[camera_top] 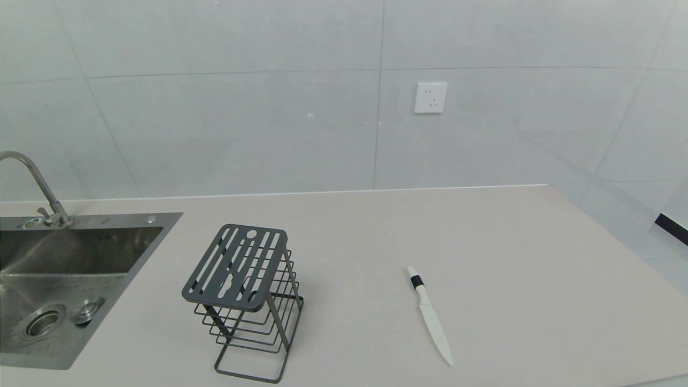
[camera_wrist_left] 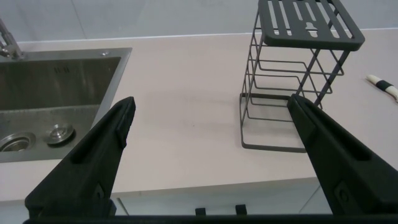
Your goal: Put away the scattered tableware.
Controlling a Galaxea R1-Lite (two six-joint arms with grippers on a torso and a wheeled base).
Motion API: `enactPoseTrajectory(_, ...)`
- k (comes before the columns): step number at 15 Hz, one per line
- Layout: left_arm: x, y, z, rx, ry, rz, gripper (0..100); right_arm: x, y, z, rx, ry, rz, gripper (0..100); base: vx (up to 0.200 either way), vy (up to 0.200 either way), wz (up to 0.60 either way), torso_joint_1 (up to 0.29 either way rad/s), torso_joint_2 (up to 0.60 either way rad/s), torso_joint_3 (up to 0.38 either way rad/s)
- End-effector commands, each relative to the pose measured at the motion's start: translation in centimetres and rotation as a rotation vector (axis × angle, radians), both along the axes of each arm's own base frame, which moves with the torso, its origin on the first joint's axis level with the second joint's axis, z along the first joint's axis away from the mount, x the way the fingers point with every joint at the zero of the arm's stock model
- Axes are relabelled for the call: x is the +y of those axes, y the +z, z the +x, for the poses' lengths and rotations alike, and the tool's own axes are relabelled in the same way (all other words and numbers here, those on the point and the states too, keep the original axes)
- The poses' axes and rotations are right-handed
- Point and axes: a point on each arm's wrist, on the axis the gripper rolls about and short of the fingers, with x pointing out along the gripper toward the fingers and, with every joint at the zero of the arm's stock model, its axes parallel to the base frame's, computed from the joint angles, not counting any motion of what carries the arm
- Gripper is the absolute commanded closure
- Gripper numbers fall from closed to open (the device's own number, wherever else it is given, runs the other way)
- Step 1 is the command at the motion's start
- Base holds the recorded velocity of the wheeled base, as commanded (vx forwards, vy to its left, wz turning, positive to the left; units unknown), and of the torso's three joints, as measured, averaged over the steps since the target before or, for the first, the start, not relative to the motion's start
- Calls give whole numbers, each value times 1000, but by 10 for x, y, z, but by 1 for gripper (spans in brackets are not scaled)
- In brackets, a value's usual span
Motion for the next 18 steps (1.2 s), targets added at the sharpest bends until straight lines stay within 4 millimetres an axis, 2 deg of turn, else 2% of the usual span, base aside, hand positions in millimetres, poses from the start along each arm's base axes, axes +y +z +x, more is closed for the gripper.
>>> enactPoseTrajectory(1, 0, 0, 0, 1, 0, 0, 0, 4, -6, 24, 187, 73, -23, 0, 0, 0, 0, 0, 0, 0)
enactPoseTrajectory(6, 0, 0, 0, 1, 0, 0, 0, 19, -25, 57, 465, 203, -90, 0, 0, 0, 0, 0, 0, 0)
enactPoseTrajectory(10, 0, 0, 0, 1, 0, 0, 0, 31, -42, 79, 562, 257, -126, 0, 0, 0, 0, 0, 0, 0)
enactPoseTrajectory(12, 0, 0, 0, 1, 0, 0, 0, 34, -55, 88, 582, 251, -151, 0, 0, 0, 0, 0, 0, 0)
enactPoseTrajectory(14, 0, 0, 0, 1, 0, 0, 0, 42, -59, 99, 567, 282, -183, 0, 0, 0, 0, 0, 0, 0)
enactPoseTrajectory(16, 0, 0, 0, 1, 0, 0, 0, 52, -58, 111, 544, 311, -195, 0, 0, 0, 0, 0, 0, 0)
enactPoseTrajectory(18, 0, 0, 0, 1, 0, 0, 0, 63, -50, 136, 506, 312, -183, 0, 0, 0, 0, 0, 0, 0)
